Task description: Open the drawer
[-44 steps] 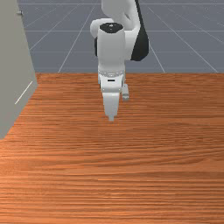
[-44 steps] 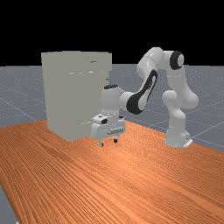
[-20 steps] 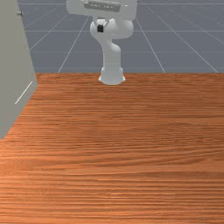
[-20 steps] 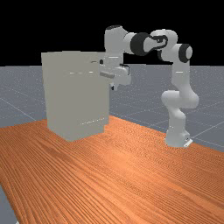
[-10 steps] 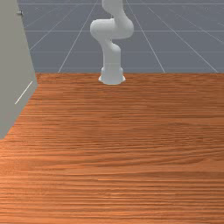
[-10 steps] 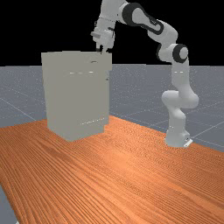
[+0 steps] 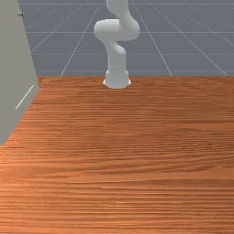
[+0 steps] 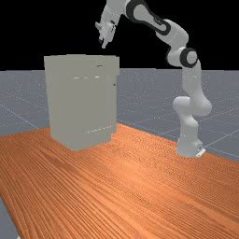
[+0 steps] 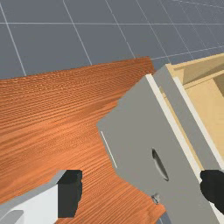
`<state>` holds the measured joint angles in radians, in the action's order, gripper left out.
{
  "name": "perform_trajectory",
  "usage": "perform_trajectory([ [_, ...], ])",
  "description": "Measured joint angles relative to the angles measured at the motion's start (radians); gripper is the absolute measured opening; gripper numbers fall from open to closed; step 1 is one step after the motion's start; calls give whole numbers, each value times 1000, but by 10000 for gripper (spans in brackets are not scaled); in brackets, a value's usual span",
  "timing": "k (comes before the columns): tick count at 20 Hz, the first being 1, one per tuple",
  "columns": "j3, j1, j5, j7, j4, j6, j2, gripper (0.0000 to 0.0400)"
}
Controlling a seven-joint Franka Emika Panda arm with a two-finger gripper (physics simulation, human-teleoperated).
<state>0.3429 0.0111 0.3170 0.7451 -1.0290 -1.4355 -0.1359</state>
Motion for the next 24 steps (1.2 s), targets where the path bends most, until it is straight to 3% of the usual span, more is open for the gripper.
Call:
perform_trajectory([
  [10, 42, 67, 1, -44, 39, -12, -83, 400],
  [24, 59, 93, -5, -58, 51, -9, -171, 400],
])
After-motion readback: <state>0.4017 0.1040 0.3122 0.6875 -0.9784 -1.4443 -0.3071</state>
